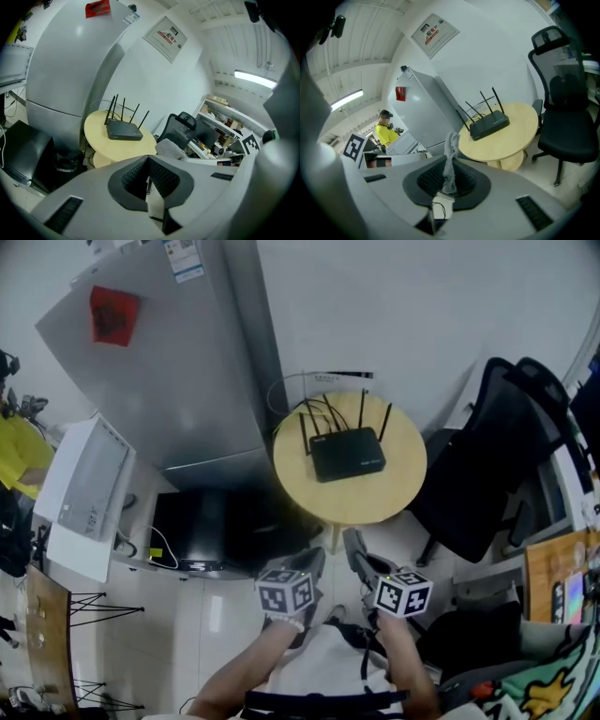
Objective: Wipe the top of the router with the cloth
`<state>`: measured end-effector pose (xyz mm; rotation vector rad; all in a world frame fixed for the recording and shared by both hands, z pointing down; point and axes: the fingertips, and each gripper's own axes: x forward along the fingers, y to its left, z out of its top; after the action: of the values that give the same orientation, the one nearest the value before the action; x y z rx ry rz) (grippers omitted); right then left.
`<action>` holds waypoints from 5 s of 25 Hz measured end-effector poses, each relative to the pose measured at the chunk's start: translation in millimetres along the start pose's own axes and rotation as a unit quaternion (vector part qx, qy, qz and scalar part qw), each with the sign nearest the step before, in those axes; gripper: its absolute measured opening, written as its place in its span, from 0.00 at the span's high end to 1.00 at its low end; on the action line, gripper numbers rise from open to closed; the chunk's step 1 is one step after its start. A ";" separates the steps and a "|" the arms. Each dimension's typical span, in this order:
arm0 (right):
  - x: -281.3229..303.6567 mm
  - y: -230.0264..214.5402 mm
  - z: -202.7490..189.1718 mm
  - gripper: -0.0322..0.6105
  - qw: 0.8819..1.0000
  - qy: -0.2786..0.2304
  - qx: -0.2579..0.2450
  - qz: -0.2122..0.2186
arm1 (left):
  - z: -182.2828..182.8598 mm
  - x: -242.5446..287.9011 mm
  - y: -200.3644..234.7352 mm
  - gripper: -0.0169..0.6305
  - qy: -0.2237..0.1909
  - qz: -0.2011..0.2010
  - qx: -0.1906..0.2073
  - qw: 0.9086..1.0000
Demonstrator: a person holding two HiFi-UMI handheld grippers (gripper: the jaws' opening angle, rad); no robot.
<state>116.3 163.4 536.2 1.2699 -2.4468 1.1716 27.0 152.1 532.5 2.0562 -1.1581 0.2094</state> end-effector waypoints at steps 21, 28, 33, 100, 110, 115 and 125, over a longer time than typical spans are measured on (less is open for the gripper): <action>128.7 -62.4 103.2 0.89 1.000 0.010 0.008 -0.017 | 93.4 137.4 71.0 0.98 0.043 -0.012 0.011 0.999; 202.4 -76.4 134.7 0.89 0.999 0.036 -0.016 -0.024 | 122.0 173.2 112.9 0.98 0.057 -0.009 0.015 0.998; 242.3 -88.4 148.9 0.89 0.998 0.054 -0.018 -0.029 | 133.7 189.9 133.0 0.98 0.062 -0.011 0.011 0.998; 273.1 -318.2 208.4 0.89 0.915 0.150 -0.127 -0.353 | 127.7 262.0 161.8 0.98 0.131 -0.045 -0.026 0.990; 295.5 -268.6 184.0 0.89 0.937 0.150 -0.095 -0.300 | 132.4 254.9 175.8 0.98 0.123 -0.023 -0.034 0.992; 315.3 -233.0 168.5 0.89 0.946 0.160 -0.112 -0.260 | 134.7 253.6 176.3 0.98 0.115 -0.022 -0.031 0.993; 351.0 -169.2 140.3 0.89 0.954 0.188 -0.136 -0.189 | 128.6 245.5 185.6 0.98 0.114 -0.010 -0.044 0.992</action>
<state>50.4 -213.4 694.8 1.2255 -1.9059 0.8455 -5.0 -155.7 656.8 1.9099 -0.9890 0.3667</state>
